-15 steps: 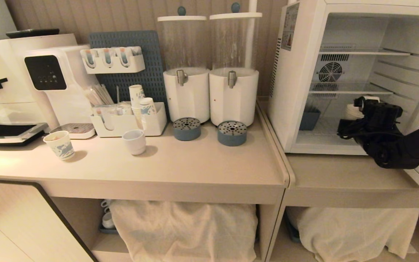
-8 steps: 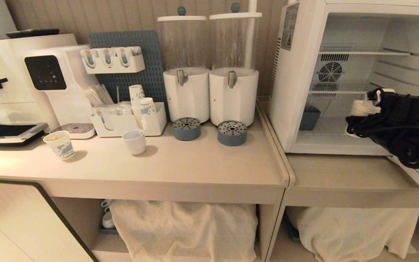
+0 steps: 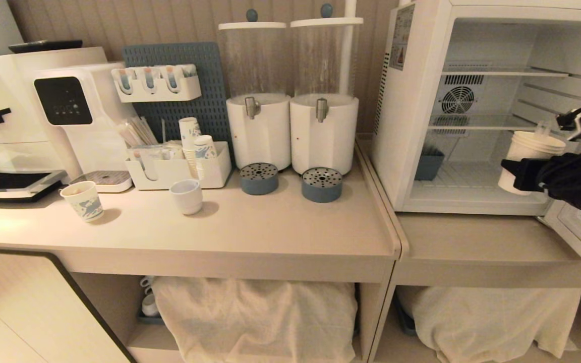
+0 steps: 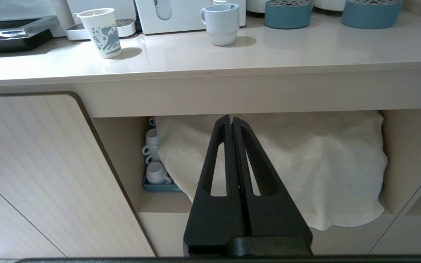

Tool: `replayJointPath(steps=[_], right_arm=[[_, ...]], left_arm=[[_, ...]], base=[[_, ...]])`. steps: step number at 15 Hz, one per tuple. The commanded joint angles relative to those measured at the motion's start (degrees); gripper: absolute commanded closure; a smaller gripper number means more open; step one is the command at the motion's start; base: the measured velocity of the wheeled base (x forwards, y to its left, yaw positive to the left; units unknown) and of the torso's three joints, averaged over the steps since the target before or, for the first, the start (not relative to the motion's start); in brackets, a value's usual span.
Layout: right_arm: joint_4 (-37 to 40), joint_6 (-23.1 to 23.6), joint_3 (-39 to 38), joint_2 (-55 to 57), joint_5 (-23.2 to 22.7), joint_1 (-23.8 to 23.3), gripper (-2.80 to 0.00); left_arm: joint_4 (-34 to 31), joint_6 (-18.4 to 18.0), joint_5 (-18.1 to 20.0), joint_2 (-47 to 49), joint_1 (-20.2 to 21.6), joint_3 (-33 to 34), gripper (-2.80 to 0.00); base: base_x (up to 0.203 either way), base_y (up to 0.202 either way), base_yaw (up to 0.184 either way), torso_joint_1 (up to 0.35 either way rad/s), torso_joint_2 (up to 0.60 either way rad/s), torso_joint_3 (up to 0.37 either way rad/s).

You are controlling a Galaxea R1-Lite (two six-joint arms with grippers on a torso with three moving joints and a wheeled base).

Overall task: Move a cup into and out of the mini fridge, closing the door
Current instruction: Take the paper cup out of the freezer, then place the paper cup on the table

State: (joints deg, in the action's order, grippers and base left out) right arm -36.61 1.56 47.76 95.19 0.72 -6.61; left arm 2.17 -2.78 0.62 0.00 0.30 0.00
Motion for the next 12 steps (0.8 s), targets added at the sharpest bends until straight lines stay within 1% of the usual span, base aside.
replayJointPath(steps=[1,3,5,7,8,10,12], right_arm=[[6.2,-0.8,-2.8,-13.4,-3.7,0.1,0.0],[16.7,-2.2,-3.0,-24.1,-9.8,0.1,0.0],[29.7,-3.3,-2.0,-34.1,-17.4,0.1,0.0],[46.4,-4.6,1.8,-43.5,-26.5,0.0,0.0],[53.1,-5.1,3.6,-48.2,-30.1,0.0,0.0],[62.9,-5.6,5.5,-56.9,-35.2,0.2,0.0],[71.9,-5.9,6.3,-65.5,-38.4,2.4,0.0]], left_arm=[[0.0,0.1,-0.1,0.0,0.0,1.1,0.0],[0.0,0.1,-0.1,0.0,0.0,1.1,0.0],[0.1,0.1,-0.1,0.0,0.0,1.1,0.0],[0.1,0.4,-0.3,0.0,0.0,1.1,0.0],[0.1,1.0,-0.3,0.0,0.0,1.1,0.0],[0.2,1.5,-0.3,0.0,0.0,1.1,0.0],[0.2,1.5,-0.3,0.0,0.0,1.1,0.0]], base=[[0.0,0.0,0.0,0.0,0.0,0.0],[0.0,0.0,0.0,0.0,0.0,0.0],[0.0,0.0,0.0,0.0,0.0,0.0],[0.0,0.0,0.0,0.0,0.0,0.0],[0.0,0.0,0.0,0.0,0.0,0.0],[0.0,0.0,0.0,0.0,0.0,0.0],[0.0,0.0,0.0,0.0,0.0,0.0]])
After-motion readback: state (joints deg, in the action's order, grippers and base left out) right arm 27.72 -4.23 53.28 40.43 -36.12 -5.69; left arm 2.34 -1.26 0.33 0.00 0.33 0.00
